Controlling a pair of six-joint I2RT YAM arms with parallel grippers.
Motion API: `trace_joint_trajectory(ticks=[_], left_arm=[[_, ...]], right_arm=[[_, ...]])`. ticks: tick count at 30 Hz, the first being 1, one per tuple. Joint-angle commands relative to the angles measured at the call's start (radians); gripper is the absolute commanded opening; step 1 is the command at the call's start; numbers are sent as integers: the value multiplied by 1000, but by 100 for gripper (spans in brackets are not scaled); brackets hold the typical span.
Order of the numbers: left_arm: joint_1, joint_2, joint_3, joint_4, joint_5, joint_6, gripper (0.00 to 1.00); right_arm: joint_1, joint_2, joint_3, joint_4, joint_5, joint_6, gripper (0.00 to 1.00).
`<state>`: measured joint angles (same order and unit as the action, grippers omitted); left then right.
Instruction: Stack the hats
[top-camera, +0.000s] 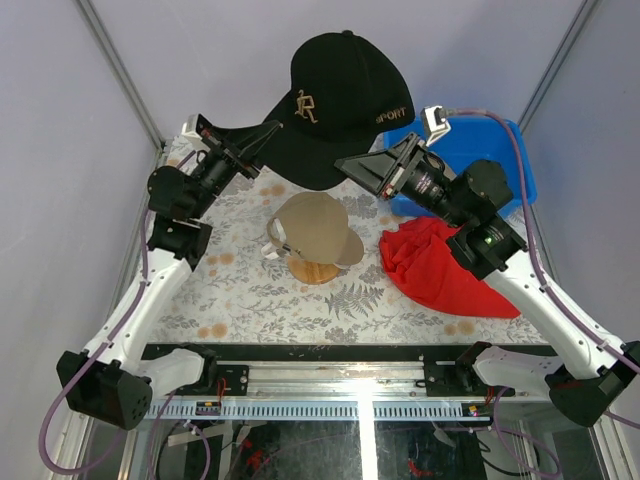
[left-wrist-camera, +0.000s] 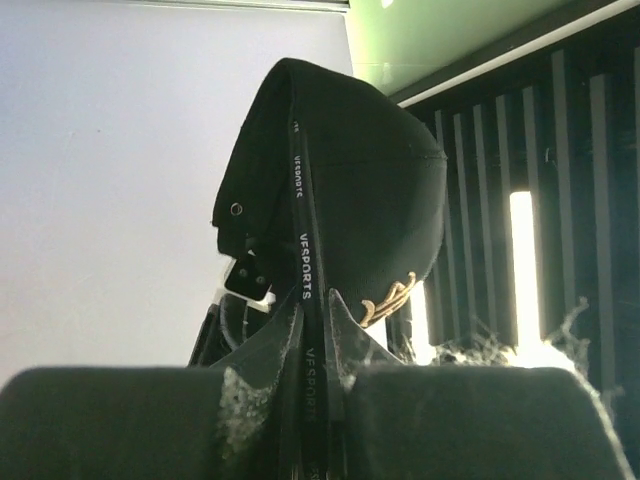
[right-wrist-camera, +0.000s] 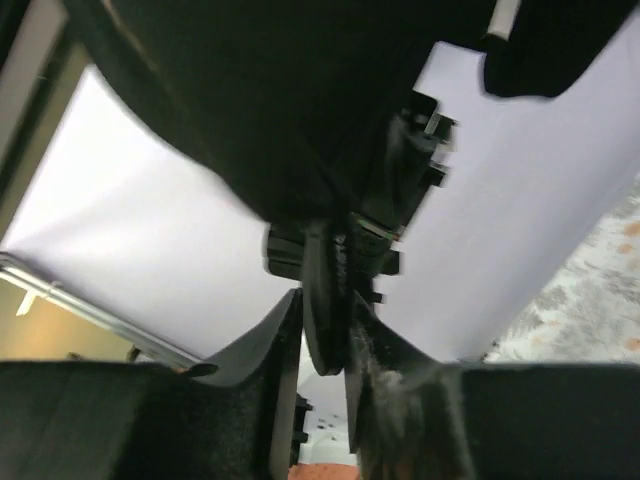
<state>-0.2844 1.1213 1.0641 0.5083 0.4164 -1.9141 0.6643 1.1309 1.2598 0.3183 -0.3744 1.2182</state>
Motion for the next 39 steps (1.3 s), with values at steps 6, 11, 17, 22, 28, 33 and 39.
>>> trace_joint_trajectory(ticks=[6, 11, 17, 22, 28, 33, 39], left_arm=[[-18, -12, 175, -284, -165, 375, 0], [-39, -16, 257, -391, -357, 576, 0], [-61, -30, 244, -405, -500, 705, 0], [-75, -44, 220, -382, -537, 811, 0], [-82, -59, 191, -335, -526, 858, 0], [-94, -83, 138, -272, -535, 875, 0], [-118, -110, 90, -232, -545, 867, 0]], right_arm=[[6, -53, 82, -224, 135, -197, 62], [68, -87, 10, -194, 243, -151, 65], [208, -49, -44, -82, 339, -87, 67], [252, 17, -111, 128, 353, 99, 67], [322, 96, -179, 373, 483, 311, 69], [355, 132, -165, 435, 583, 380, 69], [356, 170, -160, 456, 637, 418, 69]])
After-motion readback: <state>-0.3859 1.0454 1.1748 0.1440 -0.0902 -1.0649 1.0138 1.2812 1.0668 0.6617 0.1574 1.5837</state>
